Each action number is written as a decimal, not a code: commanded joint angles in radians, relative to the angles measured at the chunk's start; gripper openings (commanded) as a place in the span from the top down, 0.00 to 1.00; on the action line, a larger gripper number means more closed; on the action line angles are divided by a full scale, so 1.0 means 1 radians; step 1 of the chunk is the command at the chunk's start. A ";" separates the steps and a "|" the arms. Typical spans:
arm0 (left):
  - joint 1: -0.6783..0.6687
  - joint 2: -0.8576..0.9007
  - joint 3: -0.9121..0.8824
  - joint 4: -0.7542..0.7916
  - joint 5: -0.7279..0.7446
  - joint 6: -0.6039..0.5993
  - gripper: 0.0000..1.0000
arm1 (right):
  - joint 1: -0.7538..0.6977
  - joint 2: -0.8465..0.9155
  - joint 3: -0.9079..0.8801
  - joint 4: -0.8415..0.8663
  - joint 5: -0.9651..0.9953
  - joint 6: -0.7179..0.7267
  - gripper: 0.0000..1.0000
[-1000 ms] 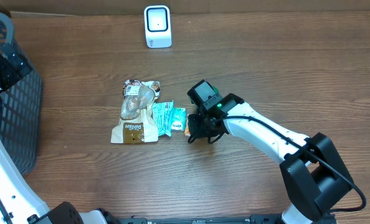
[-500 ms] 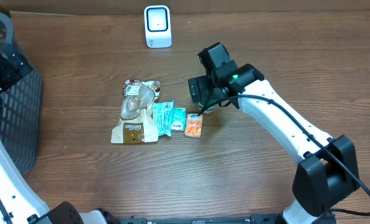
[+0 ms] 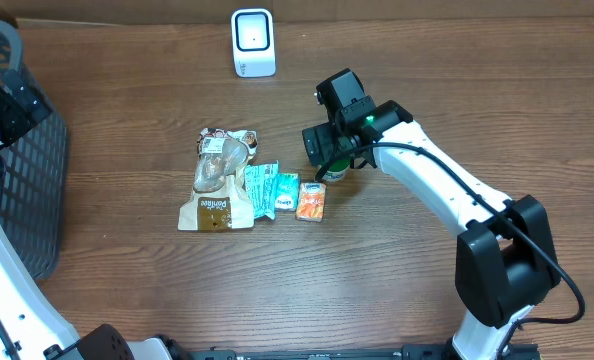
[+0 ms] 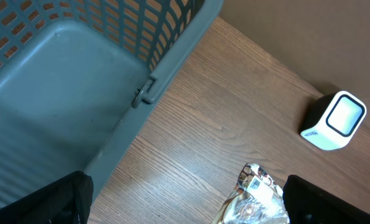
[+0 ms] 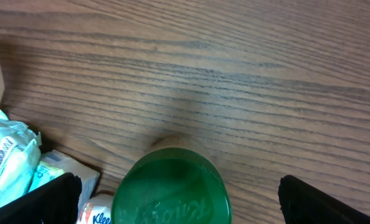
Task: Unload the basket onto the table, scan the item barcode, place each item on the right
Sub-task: 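Lift jar with right gripper and turn it toward scanner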
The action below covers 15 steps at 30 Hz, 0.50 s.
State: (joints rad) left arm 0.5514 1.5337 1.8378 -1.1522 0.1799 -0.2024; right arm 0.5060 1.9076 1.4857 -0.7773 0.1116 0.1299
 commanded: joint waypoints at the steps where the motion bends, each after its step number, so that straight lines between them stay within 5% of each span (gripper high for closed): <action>1: -0.002 -0.002 0.003 0.003 -0.004 0.020 0.00 | -0.003 0.035 0.013 0.006 0.000 -0.008 0.00; 7: -0.002 -0.002 0.003 0.003 -0.004 0.020 0.00 | -0.003 0.039 0.011 0.002 -0.001 -0.008 0.02; 15: -0.002 -0.002 0.003 0.003 -0.004 0.020 0.00 | -0.003 0.060 0.004 -0.020 -0.027 -0.008 0.16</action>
State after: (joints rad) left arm 0.5514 1.5337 1.8378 -1.1522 0.1795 -0.2024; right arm 0.5056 1.9480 1.4857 -0.8009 0.0959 0.1265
